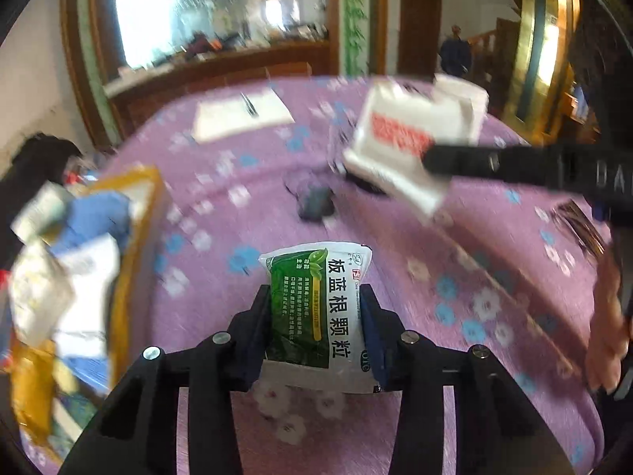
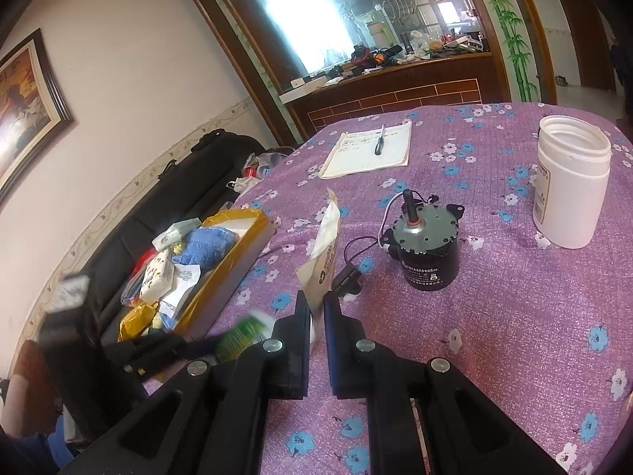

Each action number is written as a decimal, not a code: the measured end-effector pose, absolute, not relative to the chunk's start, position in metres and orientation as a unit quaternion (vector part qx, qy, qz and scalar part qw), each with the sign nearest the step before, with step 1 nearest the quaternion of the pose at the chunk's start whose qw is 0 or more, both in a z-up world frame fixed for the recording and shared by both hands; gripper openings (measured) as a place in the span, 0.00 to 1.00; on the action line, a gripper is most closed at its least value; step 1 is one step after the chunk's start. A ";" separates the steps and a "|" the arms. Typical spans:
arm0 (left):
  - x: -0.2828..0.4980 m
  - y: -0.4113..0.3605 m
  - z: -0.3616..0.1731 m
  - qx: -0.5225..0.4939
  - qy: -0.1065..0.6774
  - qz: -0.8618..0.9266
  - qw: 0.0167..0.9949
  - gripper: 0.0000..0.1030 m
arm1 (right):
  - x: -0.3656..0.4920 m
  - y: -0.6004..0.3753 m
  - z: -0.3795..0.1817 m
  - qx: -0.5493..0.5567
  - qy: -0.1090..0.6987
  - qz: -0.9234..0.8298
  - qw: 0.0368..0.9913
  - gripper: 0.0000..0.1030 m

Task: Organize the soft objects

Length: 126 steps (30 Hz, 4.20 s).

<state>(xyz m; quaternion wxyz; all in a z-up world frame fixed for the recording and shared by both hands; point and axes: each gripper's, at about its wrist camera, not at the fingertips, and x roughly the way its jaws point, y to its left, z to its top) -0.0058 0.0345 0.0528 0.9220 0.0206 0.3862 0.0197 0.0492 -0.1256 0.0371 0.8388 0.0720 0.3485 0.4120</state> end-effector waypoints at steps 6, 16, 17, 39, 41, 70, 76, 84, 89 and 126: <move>-0.007 0.036 0.066 0.054 0.342 0.082 0.935 0.40 | 0.047 -0.124 0.039 0.069 0.345 0.414 0.840 0.08; -0.013 0.036 0.071 0.086 0.316 0.120 0.937 0.41 | 0.038 -0.119 0.043 0.065 0.329 0.435 0.836 0.08; -0.015 0.036 0.072 0.088 0.313 0.122 0.938 0.40 | 0.037 -0.118 0.043 0.064 0.327 0.437 0.835 0.08; -0.038 0.058 0.092 0.085 0.283 0.153 0.943 0.41 | 0.017 -0.098 0.045 0.041 0.305 0.480 0.822 0.08; -0.043 0.064 0.094 0.077 0.279 0.155 0.944 0.41 | 0.016 -0.096 0.045 0.041 0.305 0.483 0.820 0.08; -0.110 0.222 0.087 -0.087 0.270 0.225 0.932 0.43 | -0.003 0.091 0.072 0.091 0.350 0.571 0.737 0.08; -0.104 0.226 0.080 -0.094 0.271 0.218 0.933 0.44 | 0.015 0.124 0.054 0.099 0.382 0.551 0.735 0.08; -0.100 0.229 0.078 -0.101 0.271 0.209 0.934 0.48 | 0.034 0.133 0.039 0.111 0.408 0.525 0.738 0.10; -0.100 0.230 0.078 -0.103 0.271 0.206 0.935 0.56 | 0.034 0.136 0.036 0.100 0.409 0.519 0.744 0.11; -0.140 0.133 0.104 -0.001 0.220 0.297 0.929 1.00 | -0.046 -0.042 0.042 0.002 0.267 0.390 0.882 0.86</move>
